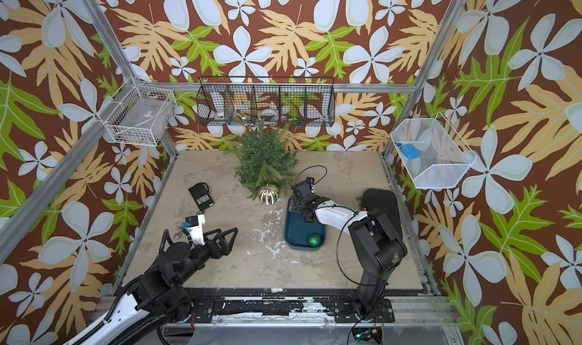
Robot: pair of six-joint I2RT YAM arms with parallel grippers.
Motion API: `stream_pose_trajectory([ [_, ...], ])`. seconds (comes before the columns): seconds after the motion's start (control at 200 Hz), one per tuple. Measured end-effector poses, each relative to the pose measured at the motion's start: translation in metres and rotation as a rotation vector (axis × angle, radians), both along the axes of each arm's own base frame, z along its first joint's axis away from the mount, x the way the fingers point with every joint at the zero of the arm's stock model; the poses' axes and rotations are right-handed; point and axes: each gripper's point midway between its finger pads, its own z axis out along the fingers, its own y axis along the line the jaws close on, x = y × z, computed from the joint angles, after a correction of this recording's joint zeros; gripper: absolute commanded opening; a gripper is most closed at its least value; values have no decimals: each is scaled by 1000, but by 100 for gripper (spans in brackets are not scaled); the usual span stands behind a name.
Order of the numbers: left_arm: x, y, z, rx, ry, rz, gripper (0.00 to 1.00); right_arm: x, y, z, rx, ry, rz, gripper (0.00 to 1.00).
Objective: Decorate the small christmas tree with ornaments
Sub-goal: Pick up an ornament from the container.
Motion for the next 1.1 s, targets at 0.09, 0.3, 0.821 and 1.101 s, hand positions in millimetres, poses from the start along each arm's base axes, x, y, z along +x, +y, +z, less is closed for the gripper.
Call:
stream_pose_trajectory([
  [0.09, 0, 0, 0, -1, -1, 0, 100, 0, 0, -5, -9, 12, -1, 90],
  [0.3, 0, 0, 0, -1, -1, 1, 100, -1, -1, -12, -22, 27, 1, 85],
  [0.821, -1, 1, -2, 6, 7, 1, 100, -10, -2, -10, -4, 30, 18, 73],
  [1.101, 0, 1, 4, 7, 7, 2, 99, -25, 0, 34, 92, -51, 60, 73],
])
